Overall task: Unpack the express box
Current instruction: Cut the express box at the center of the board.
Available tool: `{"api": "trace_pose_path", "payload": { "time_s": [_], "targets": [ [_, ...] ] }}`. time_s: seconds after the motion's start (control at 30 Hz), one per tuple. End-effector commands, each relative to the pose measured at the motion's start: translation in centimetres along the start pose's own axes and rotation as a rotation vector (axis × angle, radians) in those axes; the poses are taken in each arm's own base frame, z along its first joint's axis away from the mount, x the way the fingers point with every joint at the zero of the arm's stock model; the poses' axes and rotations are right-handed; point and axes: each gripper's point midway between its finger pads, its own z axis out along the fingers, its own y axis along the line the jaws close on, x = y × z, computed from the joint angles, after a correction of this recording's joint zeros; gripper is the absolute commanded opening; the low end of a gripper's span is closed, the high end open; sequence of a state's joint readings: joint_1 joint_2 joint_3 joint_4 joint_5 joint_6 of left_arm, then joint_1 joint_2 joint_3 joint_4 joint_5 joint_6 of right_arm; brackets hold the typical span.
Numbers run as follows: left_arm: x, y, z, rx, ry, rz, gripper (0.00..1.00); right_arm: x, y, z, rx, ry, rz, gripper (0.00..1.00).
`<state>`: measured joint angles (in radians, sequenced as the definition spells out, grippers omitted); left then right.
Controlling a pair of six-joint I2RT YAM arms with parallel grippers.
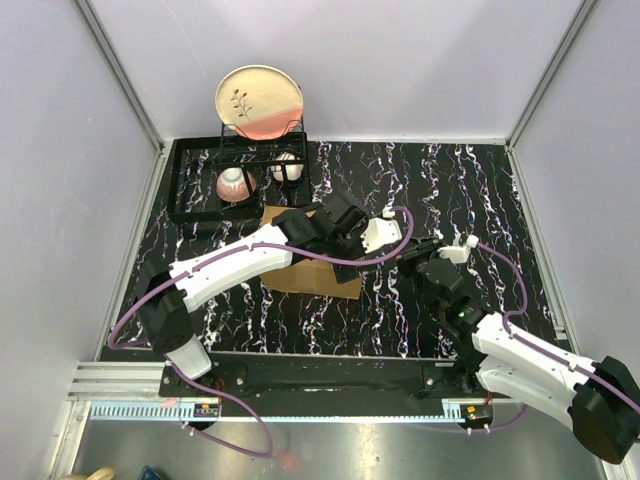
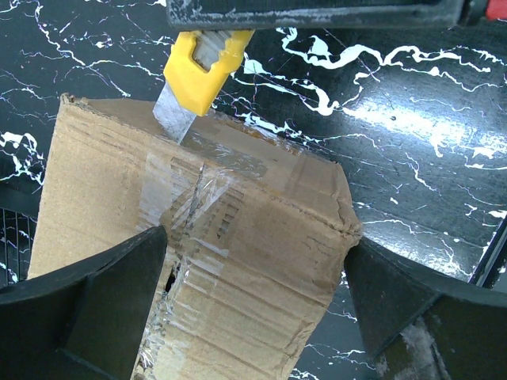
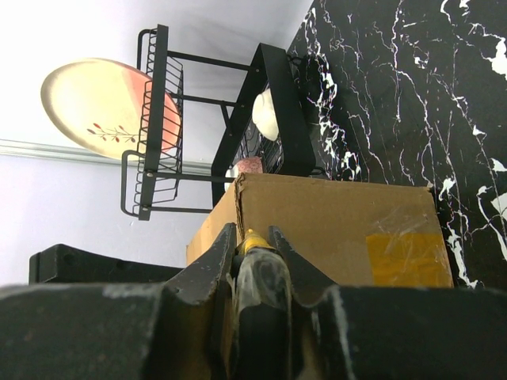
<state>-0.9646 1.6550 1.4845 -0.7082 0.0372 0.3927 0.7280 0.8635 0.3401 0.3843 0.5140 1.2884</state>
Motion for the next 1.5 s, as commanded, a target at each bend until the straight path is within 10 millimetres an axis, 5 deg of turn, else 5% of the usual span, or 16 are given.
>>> {"api": "trace_pose_path", "payload": {
  "time_s": [0.0, 1.13, 1.47],
  "targets": [
    [-1.4, 6.2, 1.1, -0.219, -0.063, -0.099, 0.99, 6.9, 2.3, -3.8, -0.075, 0.359, 0.003, 0.0],
    [-0.6, 6.6, 1.4, -0.233, -0.047, -0.131, 0.99, 6.5, 0.9, -7.2, -0.053, 0.403, -0.008, 0.0],
    [0.4, 4.4, -0.1, -0.135, -0.048, -0.116, 0.99, 4.8, -0.9, -8.8, -0.014, 0.377, -0.065, 0.0]
  ]
}}
